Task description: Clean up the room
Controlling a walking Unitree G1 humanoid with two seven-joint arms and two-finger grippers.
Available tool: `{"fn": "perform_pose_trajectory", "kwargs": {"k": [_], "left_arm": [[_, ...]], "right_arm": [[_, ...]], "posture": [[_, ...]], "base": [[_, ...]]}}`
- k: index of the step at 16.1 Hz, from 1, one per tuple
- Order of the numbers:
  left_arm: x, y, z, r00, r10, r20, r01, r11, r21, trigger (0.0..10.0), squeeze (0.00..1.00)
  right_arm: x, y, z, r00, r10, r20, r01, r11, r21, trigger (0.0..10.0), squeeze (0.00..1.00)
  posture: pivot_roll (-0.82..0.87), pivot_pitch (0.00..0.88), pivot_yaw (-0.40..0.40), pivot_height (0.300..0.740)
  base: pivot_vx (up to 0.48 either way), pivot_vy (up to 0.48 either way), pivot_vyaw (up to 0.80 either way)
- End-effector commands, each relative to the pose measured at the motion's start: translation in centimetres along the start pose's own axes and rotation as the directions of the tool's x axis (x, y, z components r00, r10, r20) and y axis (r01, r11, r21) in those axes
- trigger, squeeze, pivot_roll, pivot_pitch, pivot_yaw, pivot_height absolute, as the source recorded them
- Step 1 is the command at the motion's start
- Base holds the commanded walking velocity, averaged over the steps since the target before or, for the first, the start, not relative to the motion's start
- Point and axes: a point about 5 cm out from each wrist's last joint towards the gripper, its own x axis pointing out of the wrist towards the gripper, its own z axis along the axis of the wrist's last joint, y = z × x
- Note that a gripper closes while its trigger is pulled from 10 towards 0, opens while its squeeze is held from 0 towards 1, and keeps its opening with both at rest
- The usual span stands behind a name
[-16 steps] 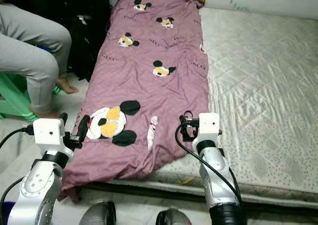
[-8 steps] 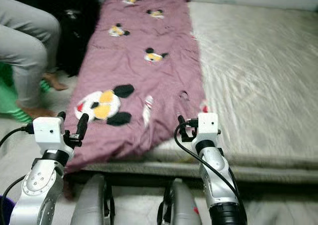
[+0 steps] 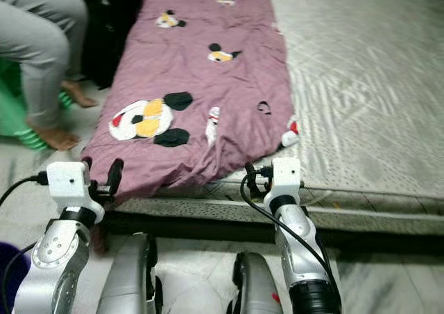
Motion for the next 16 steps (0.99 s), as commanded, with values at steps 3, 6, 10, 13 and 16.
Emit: {"fn": "perform_pose_trajectory", "kwargs": {"k": [3,6,10,13,16], "left_arm": [[-0.12,-0.2,0.03,1.0,-0.015,0.003,0.015,1.0,-0.008,10.0,0.0],[0.01,-0.31,-0.02,1.0,-0.017,-0.001,0.017,1.0,-0.012,10.0,0.0],[0.14,-0.42,-0.03,1.0,-0.023,-0.002,0.023,1.0,-0.016,10.0,0.0],[0.21,-0.55,0.01,1.0,-0.027,0.0,0.027,0.999,-0.019,10.0,0.0],[0.27,-0.67,-0.04,1.0,-0.03,-0.001,0.03,0.999,-0.02,10.0,0.0]], "right_arm": [[0.03,-0.05,-0.01,1.0,0.002,0.001,-0.002,1.0,-0.004,10.0,0.0],[0.12,0.02,-0.07,1.0,0.009,-0.001,-0.009,1.0,0.01,10.0,0.0],[0.21,0.2,-0.06,1.0,0.021,-0.001,-0.021,1.0,0.007,10.0,0.0],[0.24,0.18,-0.09,1.0,0.02,-0.001,-0.02,1.0,0.016,10.0,0.0],[0.26,0.19,-0.12,1.0,0.025,-0.002,-0.025,1.0,0.018,10.0,0.0]], "posture": [[0.0,0.205,-0.044,0.6],[0.0,0.204,-0.044,0.6],[0.0,0.204,-0.043,0.581],[0.0,0.202,-0.043,0.581],[0.0,0.2,-0.043,0.566]], "base": [[0.0,0.0,0.8],[0.0,0.0,0.0],[0.0,0.0,0.26],[0.0,0.0,0.22],[0.0,0.0,0.0]]}}
